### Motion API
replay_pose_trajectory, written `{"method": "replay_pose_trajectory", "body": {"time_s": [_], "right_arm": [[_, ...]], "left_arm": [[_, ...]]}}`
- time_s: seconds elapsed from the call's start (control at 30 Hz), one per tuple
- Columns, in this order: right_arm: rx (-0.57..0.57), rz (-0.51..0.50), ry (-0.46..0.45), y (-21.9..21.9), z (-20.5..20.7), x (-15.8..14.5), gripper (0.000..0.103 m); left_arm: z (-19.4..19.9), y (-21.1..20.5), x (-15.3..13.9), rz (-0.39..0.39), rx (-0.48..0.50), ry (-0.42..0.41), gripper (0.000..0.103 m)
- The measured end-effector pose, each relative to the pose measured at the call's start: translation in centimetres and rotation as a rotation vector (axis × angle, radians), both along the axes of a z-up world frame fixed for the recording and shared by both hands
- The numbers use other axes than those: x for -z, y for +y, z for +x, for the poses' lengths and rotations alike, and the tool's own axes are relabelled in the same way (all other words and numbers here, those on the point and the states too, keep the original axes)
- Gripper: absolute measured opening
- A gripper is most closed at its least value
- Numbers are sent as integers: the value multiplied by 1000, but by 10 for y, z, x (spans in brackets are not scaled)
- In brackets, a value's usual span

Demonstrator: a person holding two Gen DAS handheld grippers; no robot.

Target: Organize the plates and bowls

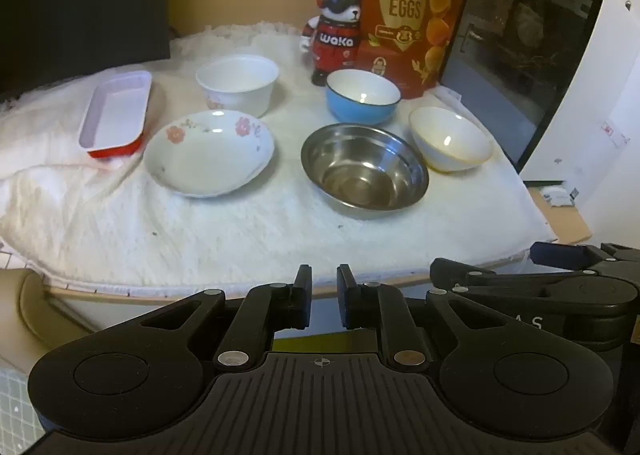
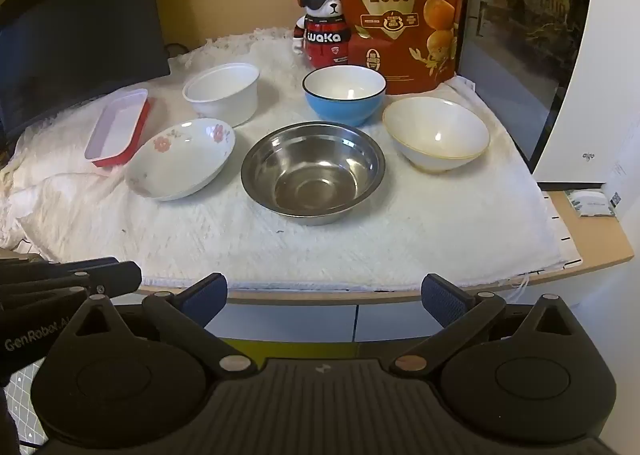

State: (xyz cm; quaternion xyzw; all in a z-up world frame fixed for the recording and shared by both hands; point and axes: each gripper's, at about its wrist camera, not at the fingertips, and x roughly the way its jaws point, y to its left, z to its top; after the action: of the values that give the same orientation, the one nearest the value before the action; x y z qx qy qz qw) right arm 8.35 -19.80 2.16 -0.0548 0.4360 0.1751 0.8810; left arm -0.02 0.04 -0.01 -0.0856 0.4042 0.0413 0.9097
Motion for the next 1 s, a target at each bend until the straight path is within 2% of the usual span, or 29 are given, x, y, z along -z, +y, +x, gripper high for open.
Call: {"method": "replay_pose_trajectory", "body": {"time_s": [0.27, 0.3, 1.0], "right_arm": [[4, -10, -6, 5, -1, -1, 103], [3, -9, -5, 5, -2, -1, 103], [8, 0, 9, -7, 2, 1, 103]], "left_arm": [[-8, 1, -1, 12, -17, -4, 17], [0, 2, -1, -7, -14, 32, 17], [0, -3, 0, 3, -7, 14, 17]]}}
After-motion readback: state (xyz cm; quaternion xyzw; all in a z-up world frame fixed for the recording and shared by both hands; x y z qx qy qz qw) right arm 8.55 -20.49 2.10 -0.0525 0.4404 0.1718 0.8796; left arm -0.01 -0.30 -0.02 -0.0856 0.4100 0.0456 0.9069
